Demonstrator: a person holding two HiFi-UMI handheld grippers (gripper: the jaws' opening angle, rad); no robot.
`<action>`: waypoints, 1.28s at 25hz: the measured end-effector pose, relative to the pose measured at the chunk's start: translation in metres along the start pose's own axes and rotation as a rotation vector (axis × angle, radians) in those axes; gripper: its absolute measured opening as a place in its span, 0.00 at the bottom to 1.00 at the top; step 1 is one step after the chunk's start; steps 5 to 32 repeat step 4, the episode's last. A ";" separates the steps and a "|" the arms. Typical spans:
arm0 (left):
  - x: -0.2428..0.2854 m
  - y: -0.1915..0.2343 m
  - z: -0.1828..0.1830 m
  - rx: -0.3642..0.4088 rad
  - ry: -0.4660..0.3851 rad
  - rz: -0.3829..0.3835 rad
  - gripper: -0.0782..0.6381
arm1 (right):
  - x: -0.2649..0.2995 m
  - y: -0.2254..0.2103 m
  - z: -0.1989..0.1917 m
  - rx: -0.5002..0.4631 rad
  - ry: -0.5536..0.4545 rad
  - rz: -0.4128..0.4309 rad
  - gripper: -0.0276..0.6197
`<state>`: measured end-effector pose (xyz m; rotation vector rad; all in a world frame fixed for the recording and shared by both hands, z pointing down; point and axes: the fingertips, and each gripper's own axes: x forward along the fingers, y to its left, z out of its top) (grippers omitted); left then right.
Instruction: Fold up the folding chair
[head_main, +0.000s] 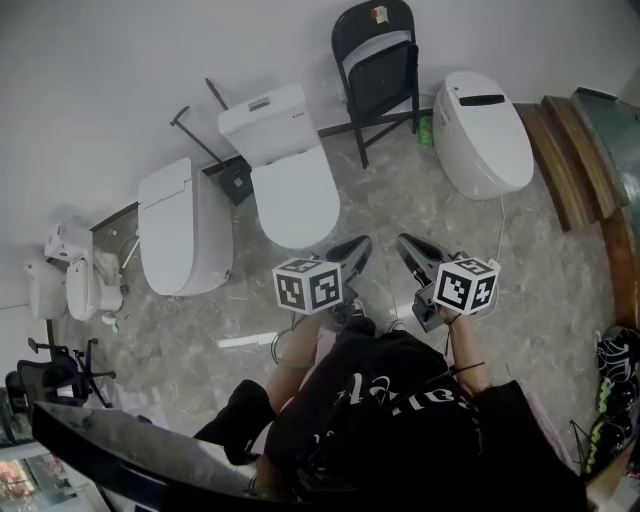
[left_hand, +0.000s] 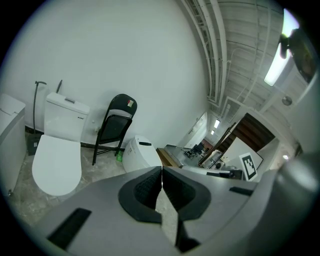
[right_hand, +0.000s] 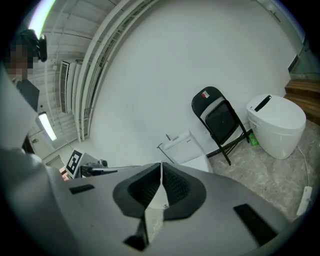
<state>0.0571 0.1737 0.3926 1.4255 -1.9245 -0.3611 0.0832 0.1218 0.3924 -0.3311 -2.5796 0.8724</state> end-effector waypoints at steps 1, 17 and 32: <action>0.004 -0.003 0.000 0.001 0.003 -0.003 0.12 | -0.003 -0.003 0.002 0.000 0.000 -0.003 0.08; 0.012 -0.011 -0.001 0.001 0.010 -0.009 0.12 | -0.010 -0.009 0.008 -0.001 -0.001 -0.005 0.08; 0.012 -0.011 -0.001 0.001 0.010 -0.009 0.12 | -0.010 -0.009 0.008 -0.001 -0.001 -0.005 0.08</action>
